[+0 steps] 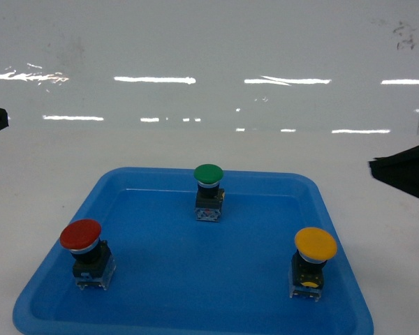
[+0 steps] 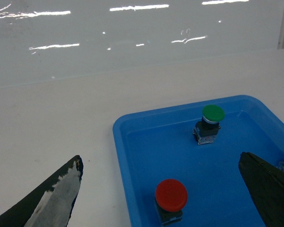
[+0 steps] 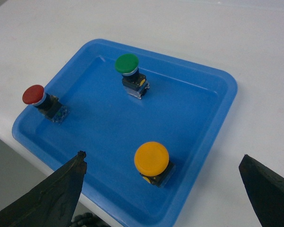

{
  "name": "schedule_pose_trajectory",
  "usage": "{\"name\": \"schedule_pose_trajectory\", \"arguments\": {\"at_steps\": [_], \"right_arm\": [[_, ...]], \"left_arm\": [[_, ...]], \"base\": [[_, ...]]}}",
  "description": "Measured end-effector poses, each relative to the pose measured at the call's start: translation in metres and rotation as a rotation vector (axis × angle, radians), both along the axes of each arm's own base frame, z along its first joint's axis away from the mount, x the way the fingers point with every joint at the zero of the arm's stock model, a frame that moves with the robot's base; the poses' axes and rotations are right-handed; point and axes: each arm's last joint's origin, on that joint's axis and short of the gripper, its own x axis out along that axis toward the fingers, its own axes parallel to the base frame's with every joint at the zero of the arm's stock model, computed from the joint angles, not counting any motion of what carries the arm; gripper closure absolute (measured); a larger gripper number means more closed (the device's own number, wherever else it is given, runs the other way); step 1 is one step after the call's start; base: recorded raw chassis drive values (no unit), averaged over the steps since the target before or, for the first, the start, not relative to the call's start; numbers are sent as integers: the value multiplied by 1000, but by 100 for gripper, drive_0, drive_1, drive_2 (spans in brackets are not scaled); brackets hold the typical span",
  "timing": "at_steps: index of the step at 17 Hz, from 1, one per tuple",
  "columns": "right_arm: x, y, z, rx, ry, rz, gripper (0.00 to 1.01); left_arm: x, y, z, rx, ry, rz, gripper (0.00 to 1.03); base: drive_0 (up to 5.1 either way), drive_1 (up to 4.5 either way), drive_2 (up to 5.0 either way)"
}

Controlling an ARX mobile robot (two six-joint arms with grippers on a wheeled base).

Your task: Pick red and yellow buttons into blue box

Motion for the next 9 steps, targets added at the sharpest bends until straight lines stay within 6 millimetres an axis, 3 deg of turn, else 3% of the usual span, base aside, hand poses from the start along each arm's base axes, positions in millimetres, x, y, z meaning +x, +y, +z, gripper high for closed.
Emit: {"name": "schedule_pose_trajectory", "arguments": {"at_steps": [3,6,9], "right_arm": [[16,28,-3,-110,-30,72,3],[28,52,-32,-275,-15,98,3],[33,63,-43,-321,-27,110,3]], "left_arm": [[0,0,0,0,1,0,5],[0,0,0,0,2,0,5],[0,0,0,0,1,0,5]], "base": [[0,0,0],[0,0,0],[0,0,0]]}}
